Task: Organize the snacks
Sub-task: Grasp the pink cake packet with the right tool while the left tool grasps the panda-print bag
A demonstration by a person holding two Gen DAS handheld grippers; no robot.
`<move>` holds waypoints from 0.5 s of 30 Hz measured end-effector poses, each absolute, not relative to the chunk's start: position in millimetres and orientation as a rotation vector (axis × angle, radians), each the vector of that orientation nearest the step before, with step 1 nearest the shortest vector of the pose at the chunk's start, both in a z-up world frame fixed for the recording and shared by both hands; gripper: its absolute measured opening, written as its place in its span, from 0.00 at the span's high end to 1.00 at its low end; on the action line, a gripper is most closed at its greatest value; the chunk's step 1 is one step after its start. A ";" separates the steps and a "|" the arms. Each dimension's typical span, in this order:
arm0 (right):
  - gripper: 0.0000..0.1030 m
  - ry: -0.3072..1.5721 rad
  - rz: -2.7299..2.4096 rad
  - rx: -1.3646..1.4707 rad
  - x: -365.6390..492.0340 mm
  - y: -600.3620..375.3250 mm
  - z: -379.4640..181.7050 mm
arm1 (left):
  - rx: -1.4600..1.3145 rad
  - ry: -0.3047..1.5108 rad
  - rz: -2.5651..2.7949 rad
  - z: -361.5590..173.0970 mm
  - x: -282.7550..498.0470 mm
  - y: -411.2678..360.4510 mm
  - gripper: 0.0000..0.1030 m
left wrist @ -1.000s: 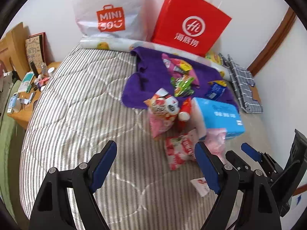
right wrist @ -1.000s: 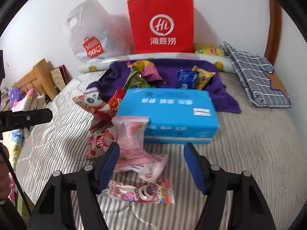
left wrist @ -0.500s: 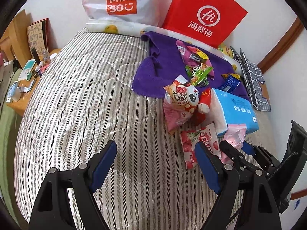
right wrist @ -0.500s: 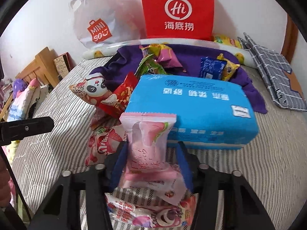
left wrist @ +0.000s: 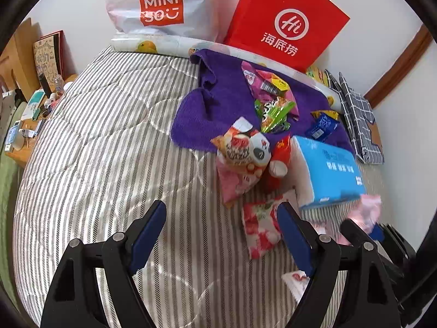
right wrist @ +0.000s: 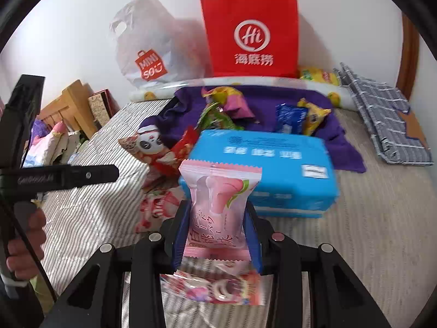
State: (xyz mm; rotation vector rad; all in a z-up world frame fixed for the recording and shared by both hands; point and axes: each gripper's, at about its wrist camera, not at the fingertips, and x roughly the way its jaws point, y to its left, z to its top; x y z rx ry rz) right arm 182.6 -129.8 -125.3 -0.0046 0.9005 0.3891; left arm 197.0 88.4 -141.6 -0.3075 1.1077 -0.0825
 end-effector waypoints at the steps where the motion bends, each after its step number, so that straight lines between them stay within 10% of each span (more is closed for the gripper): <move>1: 0.65 0.898 0.369 -0.019 182.4 -133.6 -125.7 | -0.309 1.108 -0.088 -142.5 200.0 86.4 0.20; 15: 0.65 0.934 0.293 0.063 182.5 -182.8 -133.4 | -0.367 1.115 -0.102 -162.8 237.9 83.6 0.36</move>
